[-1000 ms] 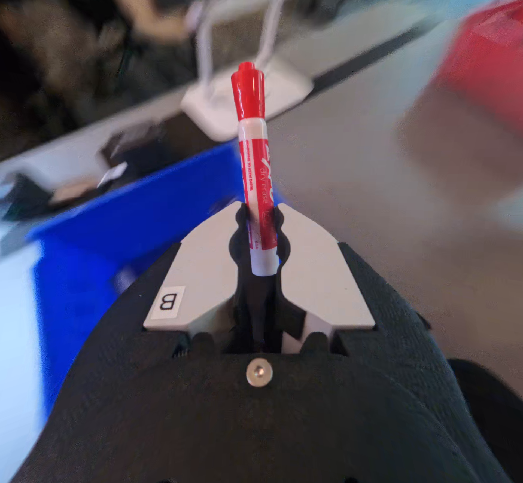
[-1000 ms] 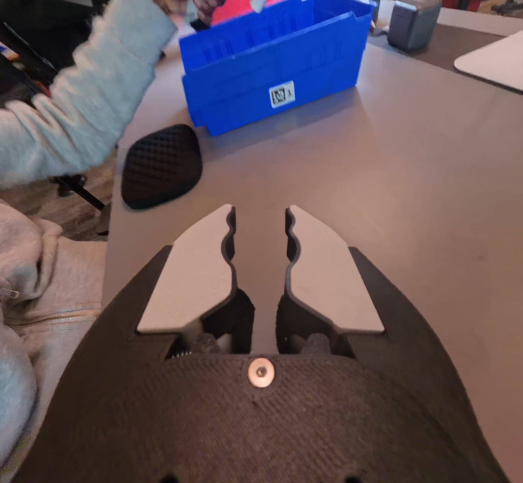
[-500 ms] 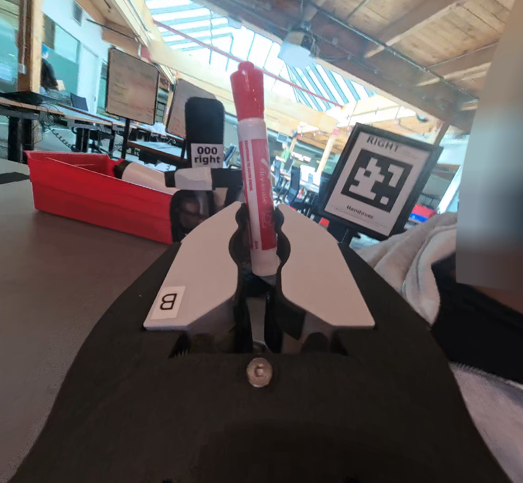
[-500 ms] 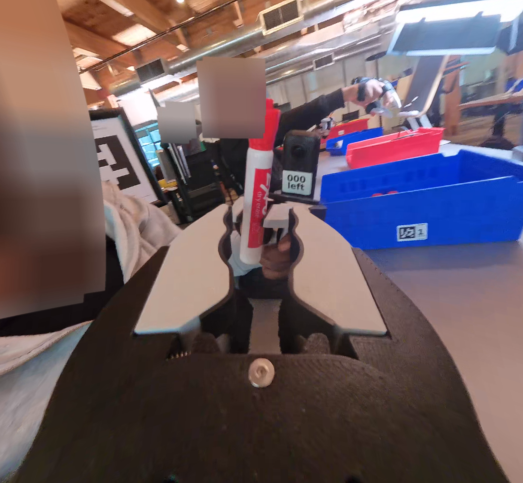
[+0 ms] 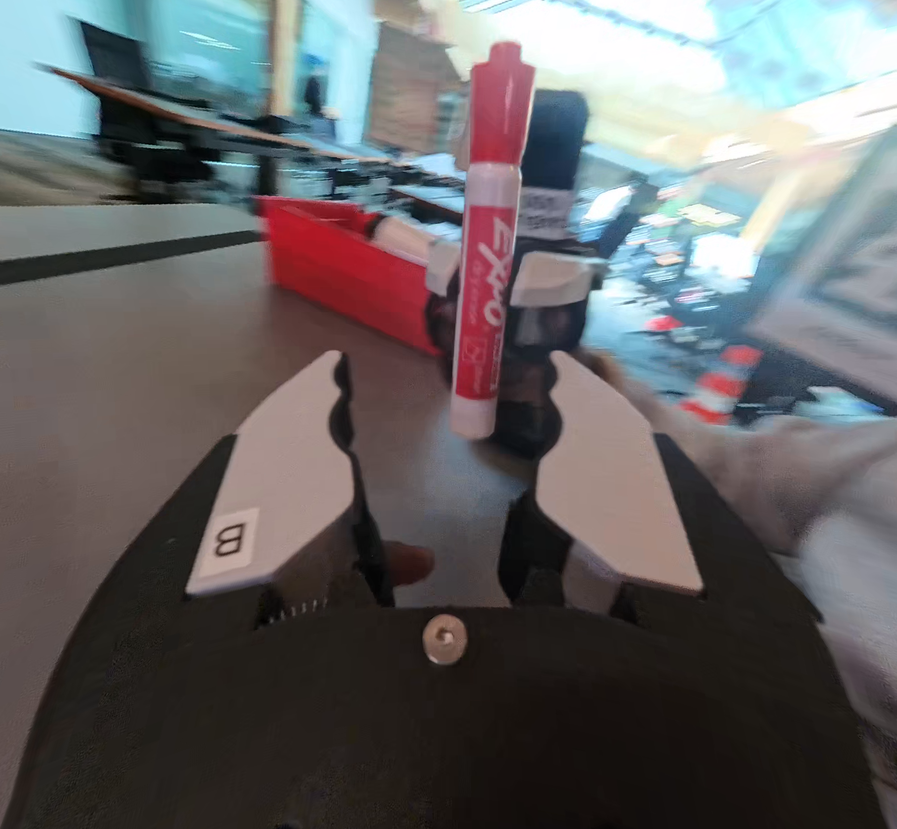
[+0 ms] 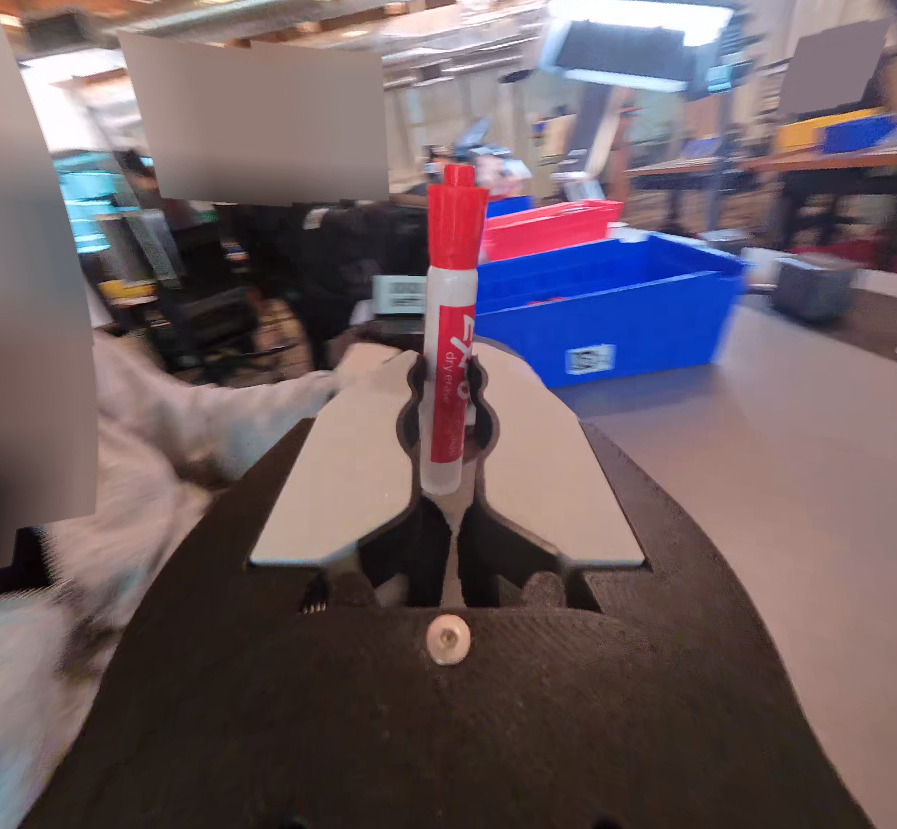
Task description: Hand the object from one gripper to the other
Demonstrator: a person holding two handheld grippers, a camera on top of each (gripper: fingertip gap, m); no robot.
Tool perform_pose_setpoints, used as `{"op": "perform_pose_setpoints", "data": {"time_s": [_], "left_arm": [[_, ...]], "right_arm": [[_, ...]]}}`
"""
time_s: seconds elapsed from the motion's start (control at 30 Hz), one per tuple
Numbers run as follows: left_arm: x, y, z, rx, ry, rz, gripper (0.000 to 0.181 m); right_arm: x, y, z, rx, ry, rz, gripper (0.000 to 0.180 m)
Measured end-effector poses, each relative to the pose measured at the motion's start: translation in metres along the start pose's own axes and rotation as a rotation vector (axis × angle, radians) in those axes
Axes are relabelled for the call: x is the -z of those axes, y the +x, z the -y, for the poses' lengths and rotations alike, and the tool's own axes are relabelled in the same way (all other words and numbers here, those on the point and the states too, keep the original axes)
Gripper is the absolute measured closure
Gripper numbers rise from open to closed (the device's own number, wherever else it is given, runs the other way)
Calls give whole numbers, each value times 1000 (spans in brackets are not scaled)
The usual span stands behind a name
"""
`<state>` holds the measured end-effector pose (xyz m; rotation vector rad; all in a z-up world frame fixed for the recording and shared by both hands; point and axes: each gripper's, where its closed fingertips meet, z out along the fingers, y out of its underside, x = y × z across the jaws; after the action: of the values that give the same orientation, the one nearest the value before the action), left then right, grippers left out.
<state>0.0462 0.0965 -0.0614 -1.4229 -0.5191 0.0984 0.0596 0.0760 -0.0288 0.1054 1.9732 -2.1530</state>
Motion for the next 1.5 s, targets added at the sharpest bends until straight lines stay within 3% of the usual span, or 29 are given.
{"op": "perform_pose_setpoints", "data": {"time_s": [0.03, 0.1, 0.2, 0.27, 0.47, 0.53, 0.63, 0.73, 0.87, 1.0, 1.1, 1.2, 1.33, 1.5], "left_arm": [[1, -13, -2, -64, -22, 115, 94], [4, -28, -4, -197, -58, 283, 93], [6, -31, 0, -333, -51, 392, 121], [5, -28, -1, -381, -64, 397, 140], [3, -21, -7, -299, -68, 296, 162], [2, -4, -3, -207, -23, 128, 162], [4, 30, -2, -57, -2, -175, 162], [7, 42, -2, 20, 0, -293, 162], [6, 36, -4, -5, -13, -242, 162], [4, 0, -2, -178, -9, 79, 134], [3, -8, -4, -296, -26, 188, 138], [2, -12, -10, -322, -64, 222, 155], [3, -3, -7, -243, -33, 119, 162], [8, 38, 2, -16, 37, -248, 162]], "right_arm": [[2, 13, 0, 16, 9, -105, 161], [6, 29, 1, 35, 37, -252, 161], [5, 37, -2, 62, 50, -355, 161], [0, 37, -5, 78, 55, -379, 161], [-8, 32, -10, 117, 34, -378, 161], [-9, 22, -4, 98, 58, -285, 156], [-10, -2, -1, -32, 47, -36, 135], [-7, -21, -4, -137, 6, 149, 145], [-6, -21, -8, -47, -23, 112, 158], [-4, 9, -7, 70, -5, -152, 161], [-4, 23, -8, 104, 29, -281, 160], [-7, 23, -11, 88, 37, -289, 161], [-8, 19, -10, 90, 35, -256, 160], [-7, -16, -1, -57, 39, 61, 145]]}}
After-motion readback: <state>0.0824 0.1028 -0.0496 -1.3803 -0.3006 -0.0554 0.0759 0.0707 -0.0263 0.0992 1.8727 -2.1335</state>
